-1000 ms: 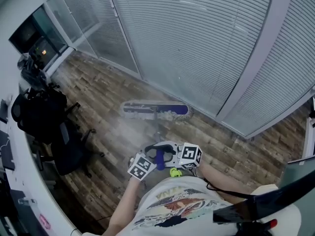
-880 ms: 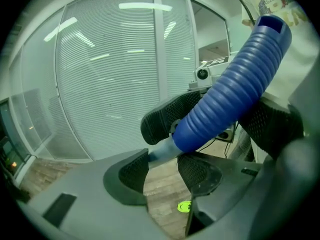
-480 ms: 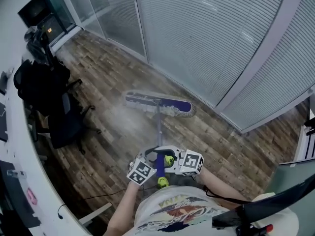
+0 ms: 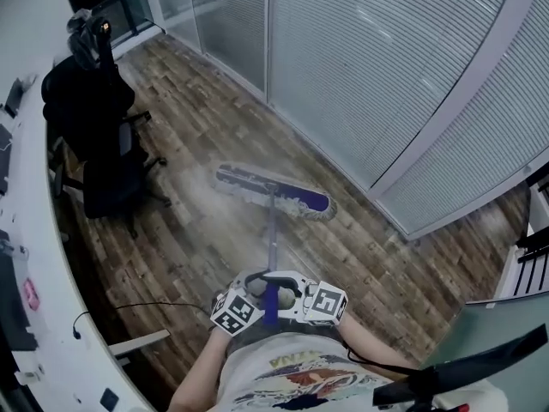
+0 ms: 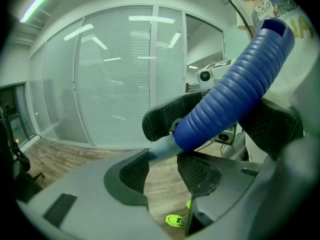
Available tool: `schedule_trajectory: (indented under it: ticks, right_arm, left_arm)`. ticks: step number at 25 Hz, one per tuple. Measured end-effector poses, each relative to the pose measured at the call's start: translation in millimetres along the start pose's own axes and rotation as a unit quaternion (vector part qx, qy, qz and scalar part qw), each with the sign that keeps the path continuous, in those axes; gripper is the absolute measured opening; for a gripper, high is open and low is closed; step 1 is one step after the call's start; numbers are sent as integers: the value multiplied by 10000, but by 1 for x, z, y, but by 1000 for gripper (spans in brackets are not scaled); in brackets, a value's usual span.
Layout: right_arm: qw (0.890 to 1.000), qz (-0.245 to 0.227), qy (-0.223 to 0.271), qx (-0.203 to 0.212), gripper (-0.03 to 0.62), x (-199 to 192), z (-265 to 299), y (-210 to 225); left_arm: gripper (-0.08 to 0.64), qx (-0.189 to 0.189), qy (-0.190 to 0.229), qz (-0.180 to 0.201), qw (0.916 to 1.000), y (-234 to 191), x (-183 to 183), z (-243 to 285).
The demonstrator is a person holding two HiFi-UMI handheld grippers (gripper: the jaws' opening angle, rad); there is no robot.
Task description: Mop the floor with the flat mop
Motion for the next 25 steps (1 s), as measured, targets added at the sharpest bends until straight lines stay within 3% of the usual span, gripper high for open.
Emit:
schedule_trajectory:
  ticks: [9,13,17,21,25]
  right_arm:
    - [9998,67,40,156,298,-35,-75,-99]
    - [9984,-230,428,293,298,-56,-118,-147]
    - [9974,-355,364,508,299,-75,-152,-192]
    - [9968,-193,542,555,299,-75,-170,-218]
    - [9964,-162,571,602,299,-77,-181,-212]
  left_arm:
    - [160,166,-119,-101,9997,129,-8,12]
    - [160,291,-208,-23,9994,197,-12,25]
    - [160,384,-172,-184,9989,258,-18,32]
    - [160,358,-345,-179,9986,290,-13,30]
    - [160,384,-434,-120,9982,291,-7,41]
Point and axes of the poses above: the fingertips, and each gripper's own axes: z forward along the fingers, y to its right, x out of its top, the point moved 7 cm from there along -z, backward along the fingers, and after that the axes turned 9 degrees about -x, right-handed, at the moved point
